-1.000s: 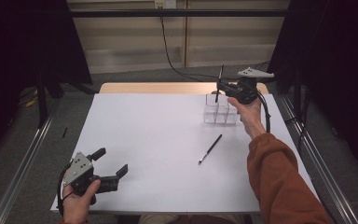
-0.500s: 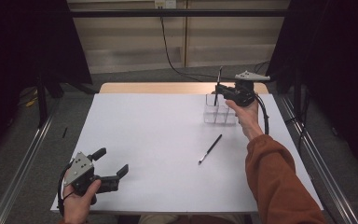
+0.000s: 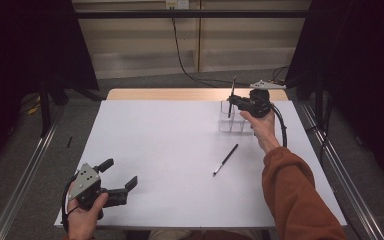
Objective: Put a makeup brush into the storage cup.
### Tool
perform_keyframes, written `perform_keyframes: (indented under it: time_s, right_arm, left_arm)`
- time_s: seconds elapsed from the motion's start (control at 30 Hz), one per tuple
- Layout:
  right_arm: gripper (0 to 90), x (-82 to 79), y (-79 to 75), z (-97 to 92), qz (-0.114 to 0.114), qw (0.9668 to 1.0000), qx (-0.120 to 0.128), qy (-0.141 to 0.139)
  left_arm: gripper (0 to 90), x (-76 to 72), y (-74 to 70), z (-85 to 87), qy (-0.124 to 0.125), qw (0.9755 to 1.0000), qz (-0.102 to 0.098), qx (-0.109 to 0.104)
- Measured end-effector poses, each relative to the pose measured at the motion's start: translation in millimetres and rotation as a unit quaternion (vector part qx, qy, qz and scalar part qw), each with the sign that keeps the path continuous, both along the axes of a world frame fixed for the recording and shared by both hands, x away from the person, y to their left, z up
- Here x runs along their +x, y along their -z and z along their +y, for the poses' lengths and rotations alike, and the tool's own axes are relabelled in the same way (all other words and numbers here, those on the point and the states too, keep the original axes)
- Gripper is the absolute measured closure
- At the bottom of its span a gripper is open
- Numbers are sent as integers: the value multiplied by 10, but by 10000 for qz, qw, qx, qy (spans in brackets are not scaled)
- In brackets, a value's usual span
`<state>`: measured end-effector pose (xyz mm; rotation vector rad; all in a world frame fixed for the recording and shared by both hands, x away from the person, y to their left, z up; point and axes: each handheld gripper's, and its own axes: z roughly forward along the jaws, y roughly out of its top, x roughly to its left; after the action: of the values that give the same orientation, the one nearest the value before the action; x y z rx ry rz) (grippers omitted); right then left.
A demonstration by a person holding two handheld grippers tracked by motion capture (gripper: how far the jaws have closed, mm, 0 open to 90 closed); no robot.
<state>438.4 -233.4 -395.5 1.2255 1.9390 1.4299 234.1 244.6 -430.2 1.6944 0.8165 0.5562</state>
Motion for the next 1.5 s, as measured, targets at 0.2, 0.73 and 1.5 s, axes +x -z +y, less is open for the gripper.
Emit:
perform_keyframes:
  time_s: [0.2,0.73,1.5]
  right_arm:
    - [841,-2,86,-11,98,9999,4,30]
    - [836,5,169,2,191,9998,39,72]
    - [490,-94,231,-98,295,9992,217,137]
  left_arm:
    - [30,5,-3,8,-51,10000,3,-62]
    - [33,13,-2,26,-25,9999,-12,-103]
    - [38,11,-1,27,5,10000,-27,-86]
